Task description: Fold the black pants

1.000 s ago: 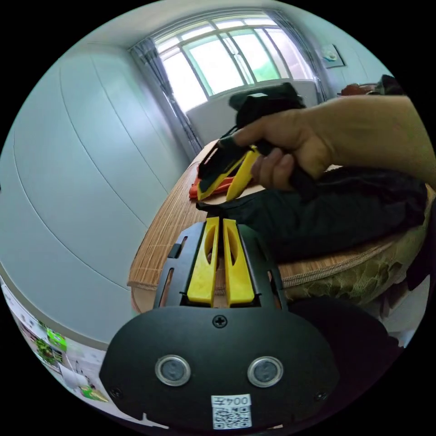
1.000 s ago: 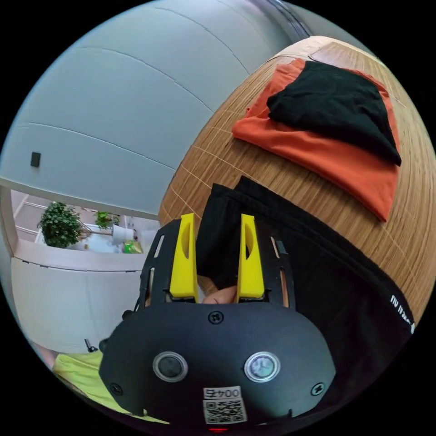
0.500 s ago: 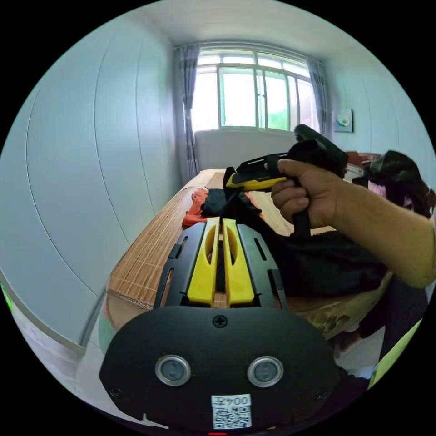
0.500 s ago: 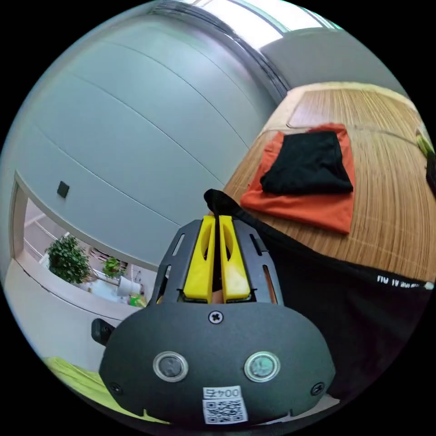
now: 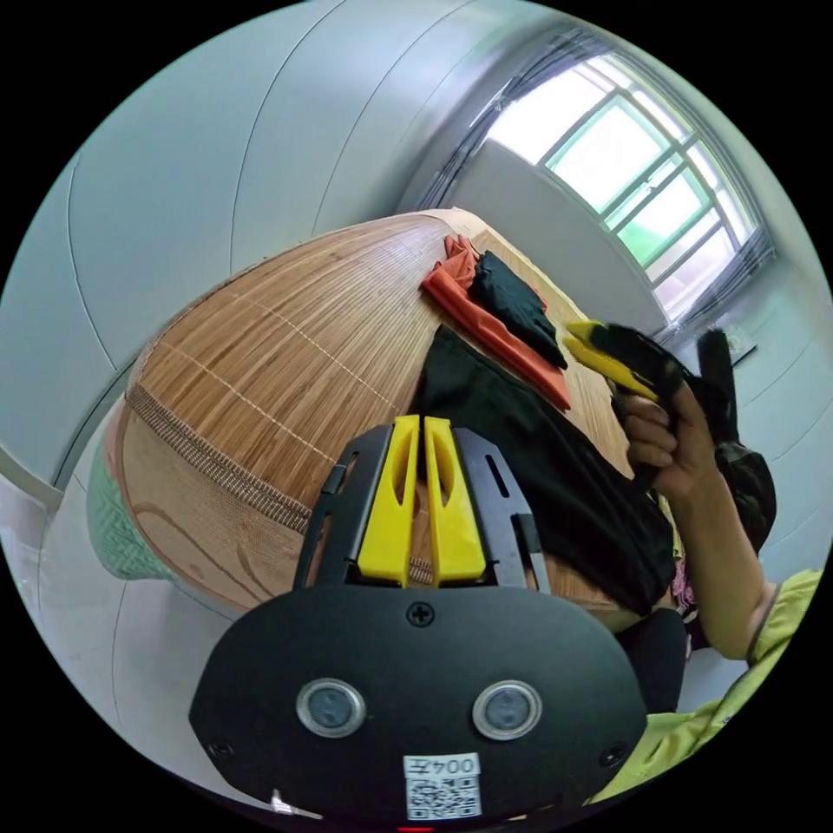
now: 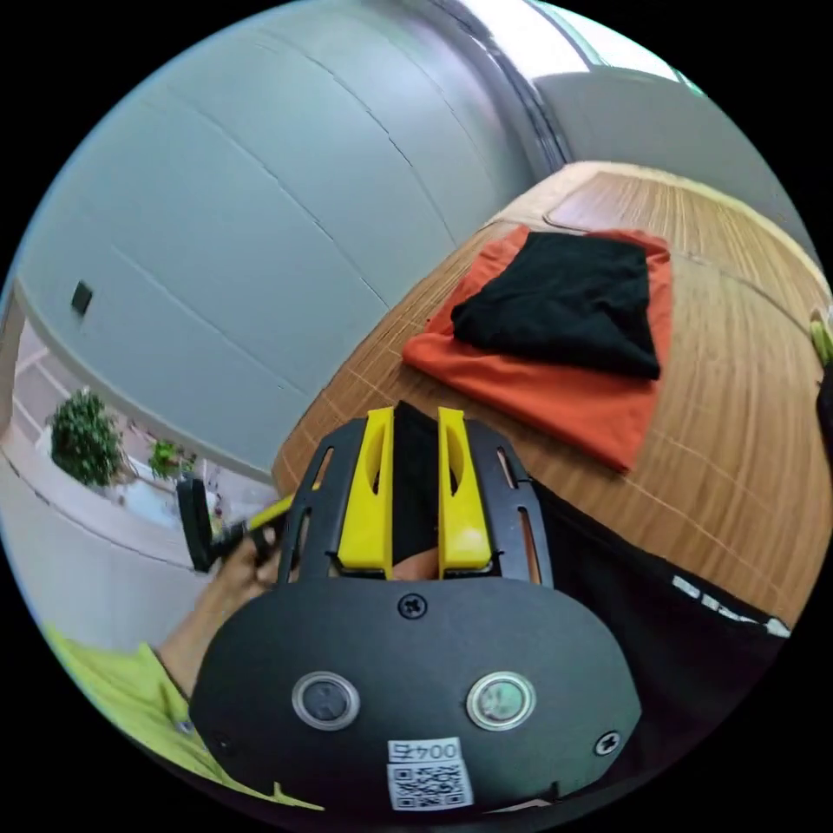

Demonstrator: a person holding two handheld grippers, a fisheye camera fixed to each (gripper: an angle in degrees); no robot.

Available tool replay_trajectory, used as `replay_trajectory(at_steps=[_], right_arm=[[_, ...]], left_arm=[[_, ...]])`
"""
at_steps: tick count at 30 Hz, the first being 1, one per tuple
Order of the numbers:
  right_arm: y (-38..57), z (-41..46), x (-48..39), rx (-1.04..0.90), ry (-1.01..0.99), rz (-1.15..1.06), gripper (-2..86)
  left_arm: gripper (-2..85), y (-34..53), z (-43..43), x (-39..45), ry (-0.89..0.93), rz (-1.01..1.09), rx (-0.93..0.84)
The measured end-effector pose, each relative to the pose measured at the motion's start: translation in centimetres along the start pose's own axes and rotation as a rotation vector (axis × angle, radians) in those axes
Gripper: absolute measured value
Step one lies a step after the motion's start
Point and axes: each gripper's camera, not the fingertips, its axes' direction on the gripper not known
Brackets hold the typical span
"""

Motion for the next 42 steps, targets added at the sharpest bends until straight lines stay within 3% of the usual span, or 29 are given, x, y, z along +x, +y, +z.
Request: replay_trajectory(at_steps=[8,14,27,31,34,42], right_arm=[[23.0,-6.9,-2.1,-0.111,0.484,-0.279,8.3],[27.6,-8.3,-4.4,-0.069,0.61,-0.359,7.4],[32.1,-12.6,-4.8,-0.069,0.62,-0.385,5.4],[32.0,-12.1,-3.9,-0.151,0.623,-0.413,5.4],[31.4,-14.4,-3.5,-0.101,0.641,-0.392,1.0],[29.5,-23.2,1.6,-0.064,0.268,-0.167,-0.3]], left_arm=[[1.0,-3.2,0.1,0.2,-0.006,0.035,-0.043],[0.9,-5.7,0.4,1.7,-0.022,0.028,-0.061],[0.9,-8.2,2.1,3.6,-0.072,0.008,-0.085],[1.0,-8.6,2.6,3.7,-0.083,-0.003,-0.092],[1.0,-9.0,2.6,3.7,-0.065,-0.018,-0.095],[1.0,-11.0,1.9,2.1,0.013,-0.042,-0.199]])
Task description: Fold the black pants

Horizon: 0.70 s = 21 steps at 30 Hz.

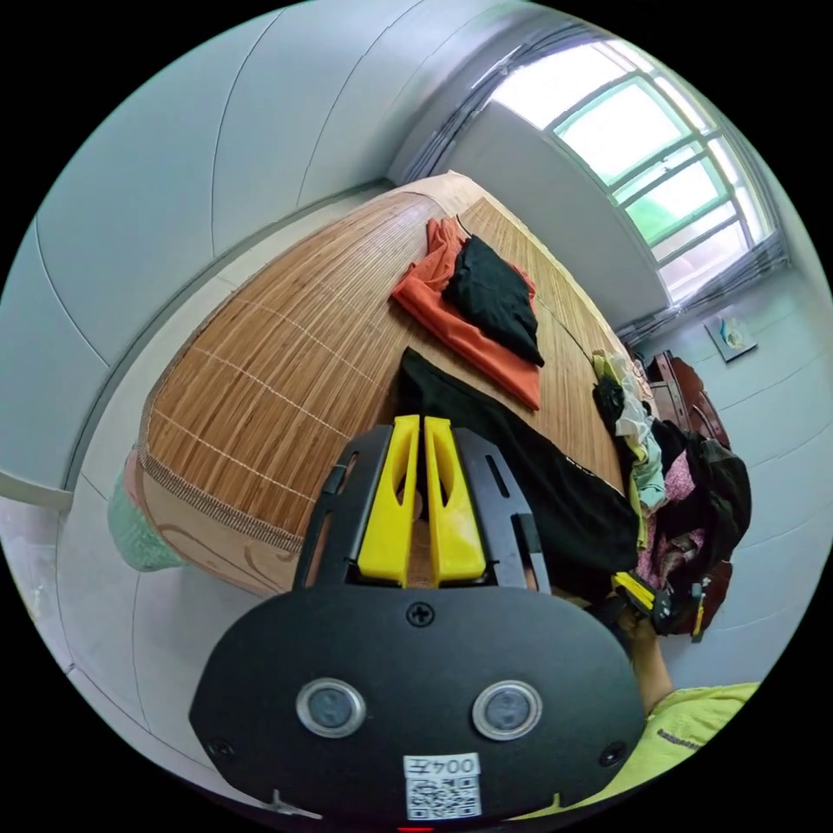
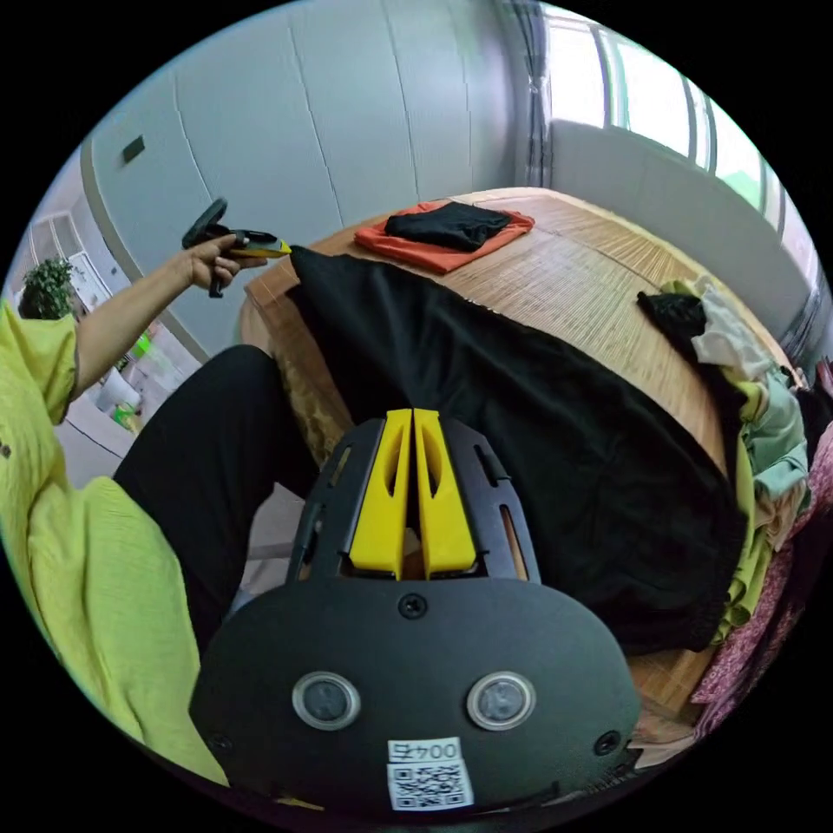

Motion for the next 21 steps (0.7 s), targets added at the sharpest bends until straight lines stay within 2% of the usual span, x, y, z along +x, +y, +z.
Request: replay_trajectory(at_steps=[5,8,14,17,18,20,21], right_arm=[[0.9,1.7,-0.7,-0.164,-0.04,-0.087,3.5],[1.5,0.3,-1.0,-0.139,0.025,-0.098,7.1],[4.1,-3.8,0.7,-0.085,0.113,0.01,8.2],[4.7,-4.5,0.6,-0.053,0.141,0.04,7.3],[4.7,-4.5,0.6,-0.04,0.146,0.051,6.9],[4.6,-4.3,0.4,-0.028,0.15,0.064,5.1],[4.6,-3.9,0.2,-0.052,0.178,0.059,4.7]], left_arm=[[1.3,0.0,3.1,-2.1,-0.042,-0.016,-0.111],[1.6,0.5,3.7,-2.9,-0.025,-0.037,-0.086],[1.5,1.1,1.1,-3.6,-0.055,-0.065,-0.005],[0.8,2.5,-0.1,-1.4,-0.005,-0.044,0.088],[0.7,3.2,0.6,0.6,0.061,0.004,0.094],[0.5,4.2,2.8,4.4,0.118,0.104,0.06],[0.4,4.8,4.6,6.6,0.079,0.163,0.041]])
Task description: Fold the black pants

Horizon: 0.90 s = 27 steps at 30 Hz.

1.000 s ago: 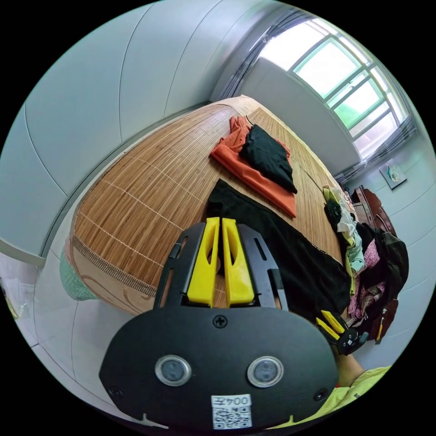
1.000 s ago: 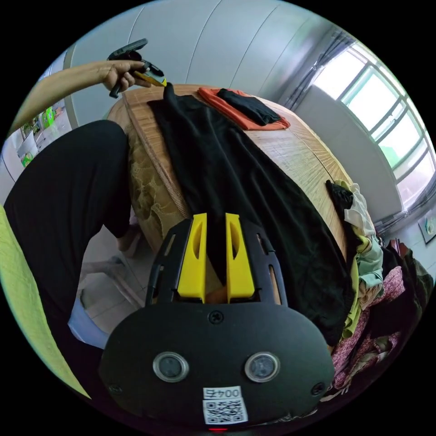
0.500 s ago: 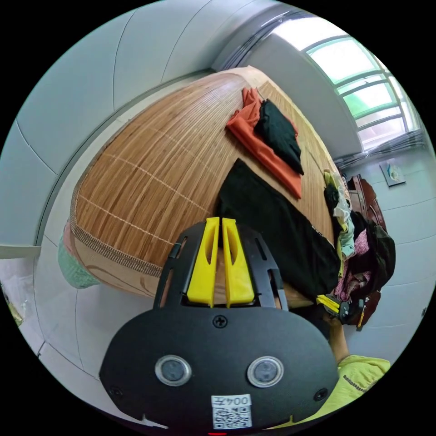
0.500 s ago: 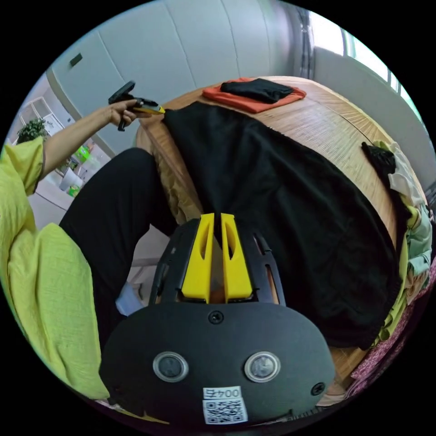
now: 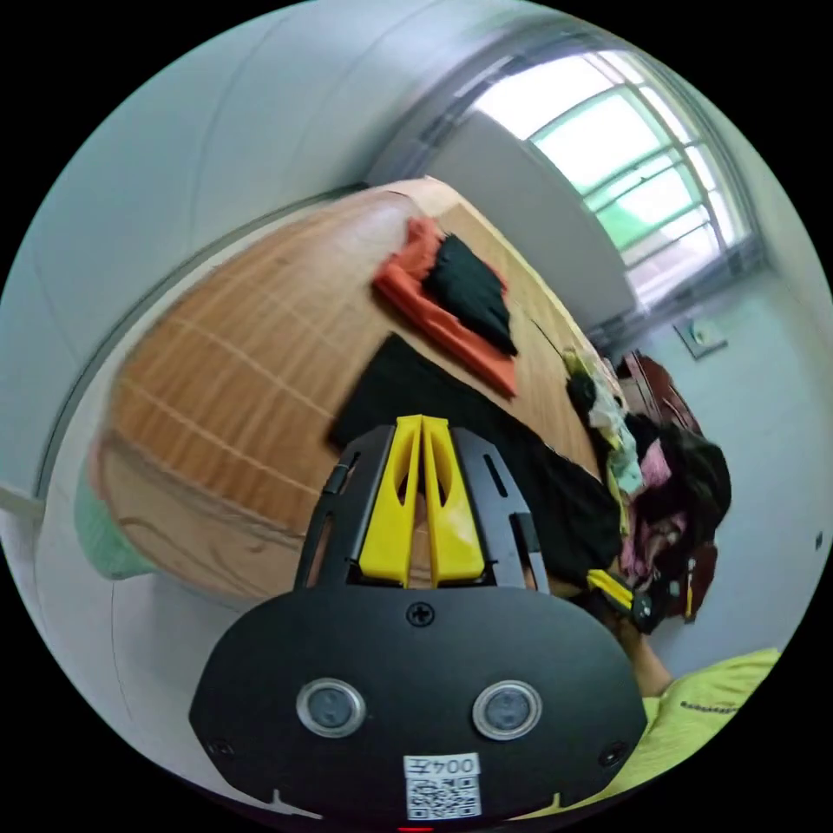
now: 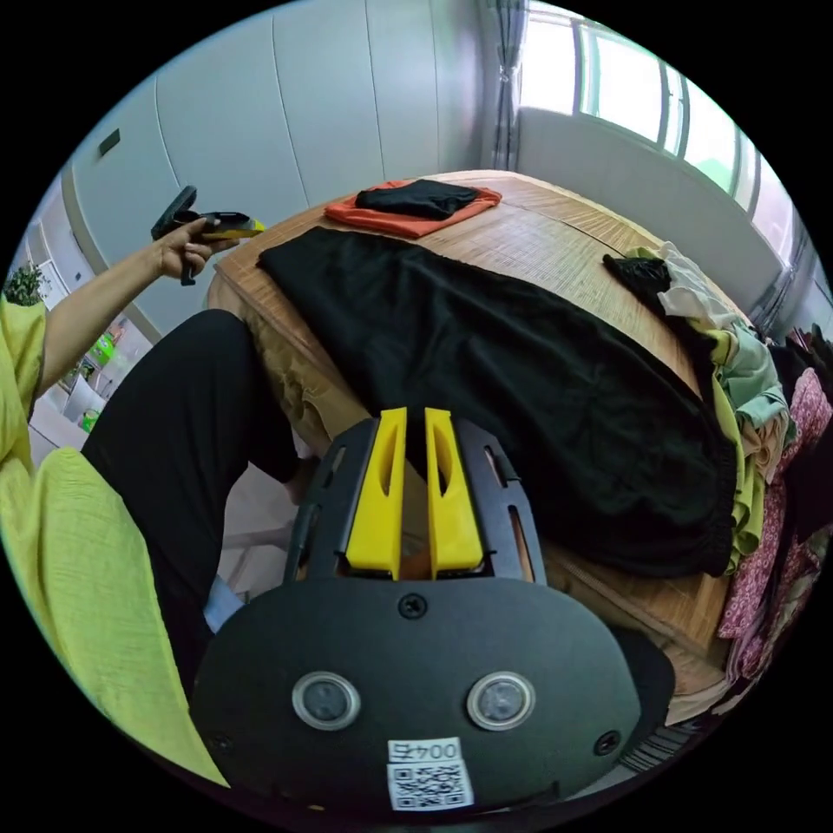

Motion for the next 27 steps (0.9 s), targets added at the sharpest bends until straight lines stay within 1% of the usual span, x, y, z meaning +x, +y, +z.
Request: replay_trajectory(at_steps=[1,2,3,4,6,8,10,12,14,16,18,20,21,23,25,27], right_arm=[[0.2,1.0,-0.5,-0.067,0.073,-0.032,4.2],[0.6,0.6,-1.0,-0.027,0.103,-0.058,3.8],[0.6,0.2,-1.0,-0.034,0.101,-0.069,3.8],[0.3,-0.6,-0.8,-0.056,0.084,-0.081,4.1],[0.0,-3.0,0.3,0.023,0.1,-0.063,5.0],[-1.2,-5.0,3.2,0.093,0.115,-0.005,5.4],[-3.0,-5.2,6.1,0.12,0.138,0.053,5.5],[-5.2,-4.4,9.0,0.129,0.167,0.117,5.4],[-8.7,-2.7,12.1,0.107,0.162,0.18,5.3],[-11.1,-1.1,13.7,0.078,0.127,0.188,5.2],[-13.2,0.6,14.8,0.049,0.118,0.18,5.2],[-14.9,3.5,16.7,-0.068,0.187,0.197,5.8],[-14.9,3.8,17.4,-0.075,0.189,0.218,5.9],[-14.8,2.8,20.7,-0.041,0.086,0.371,5.9],[-14.0,1.8,22.5,-0.014,0.001,0.446,5.7],[-12.8,0.1,23.5,0.025,-0.06,0.463,6.3]], left_arm=[[0.3,0.4,2.2,1.6,-0.074,0.045,-0.037],[0.3,0.6,3.2,2.0,-0.108,0.059,-0.062],[0.2,1.0,5.2,2.2,-0.164,0.064,-0.121],[0.2,1.4,5.4,1.9,-0.142,0.032,-0.092],[0.2,1.5,4.5,1.9,-0.136,-0.029,-0.072],[0.2,1.7,3.2,3.5,-0.175,0.013,0.003],[0.1,2.1,2.7,5.3,-0.188,0.062,0.084],[0.2,2.2,3.5,5.6,-0.176,0.058,0.103],[0.2,2.3,5.0,5.3,-0.194,0.042,0.068],[0.2,3.1,6.6,4.3,-0.202,0.012,0.009],[0.2,3.7,6.3,3.8,-0.172,0.007,0.04],[0.2,4.0,6.2,3.9,-0.177,0.026,0.042],[0.2,4.2,6.2,4.1,-0.192,0.045,0.045],[0.2,4.5,6.2,4.4,-0.212,0.066,0.051],[0.1,4.8,6.0,4.4,-0.216,0.071,0.055],[0.1,4.7,5.6,4.1,-0.196,0.056,0.045]])
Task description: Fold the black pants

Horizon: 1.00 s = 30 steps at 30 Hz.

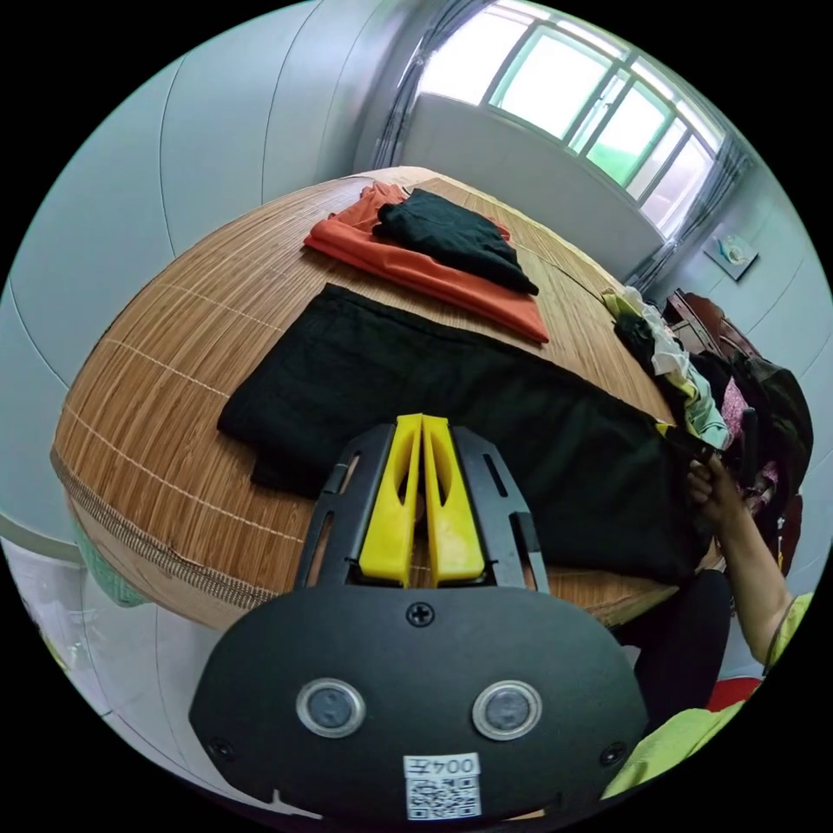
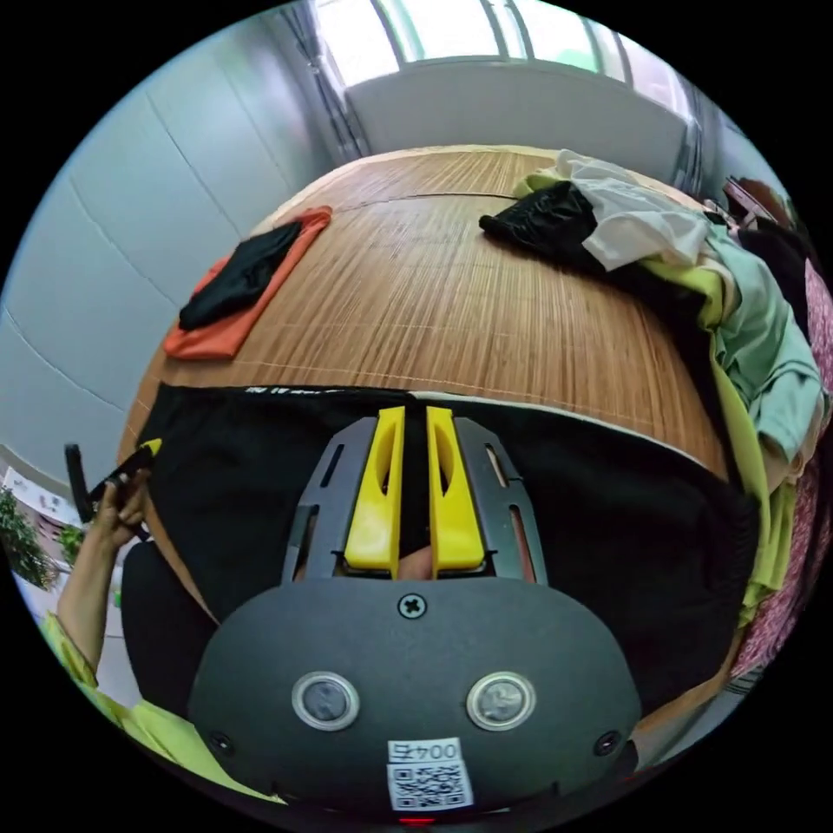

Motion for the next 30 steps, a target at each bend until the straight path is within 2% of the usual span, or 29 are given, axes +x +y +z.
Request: replay_trajectory(at_steps=[3,6,12,14,16,19,21,24,26,28,30], right_arm=[[2.5,-4.6,2.5,0.054,-0.074,0.034,6.9],[6.3,-8.2,5.4,0.063,0.006,0.107,6.4],[11.2,-8.7,8.8,-0.049,0.156,0.186,5.8],[11.9,-9.4,9.6,0.005,0.138,0.19,5.2],[11.9,-10.9,10.0,0.015,0.116,0.205,5.5],[12.9,-13.8,9.3,0.093,0.108,0.167,5.1],[13.8,-14.5,8.9,0.104,0.069,0.151,5.0],[15.5,-14.6,8.6,0.143,0.013,0.144,5.0],[16.0,-14.0,9.0,0.119,-0.057,0.169,5.1],[16.0,-13.9,8.9,0.114,-0.062,0.156,5.2],[15.9,-14.0,8.6,0.11,-0.047,0.123,5.5]], left_arm=[[0.1,-0.2,-2.5,0.0,0.025,-0.019,0.053],[0.2,-1.2,-3.6,1.0,0.087,0.005,0.101],[0.1,-4.7,1.1,3.0,-0.015,0.055,-0.013],[0.2,-5.0,2.8,2.1,-0.046,0.029,-0.092],[0.3,-5.2,1.0,1.1,-0.028,-0.028,-0.032],[0.6,-4.0,-3.1,0.4,-0.032,0.005,0.061],[1.1,-2.5,-5.3,-1.4,-0.034,-0.015,0.064],[2.5,0.8,-8.6,-6.9,0.031,-0.167,0.093],[3.3,3.1,-10.1,-10.8,0.116,-0.307,0.137],[4.6,5.9,-10.6,-15.2,0.255,-0.498,0.186],[6.5,7.3,-10.2,-17.4,0.349,-0.592,0.199]])
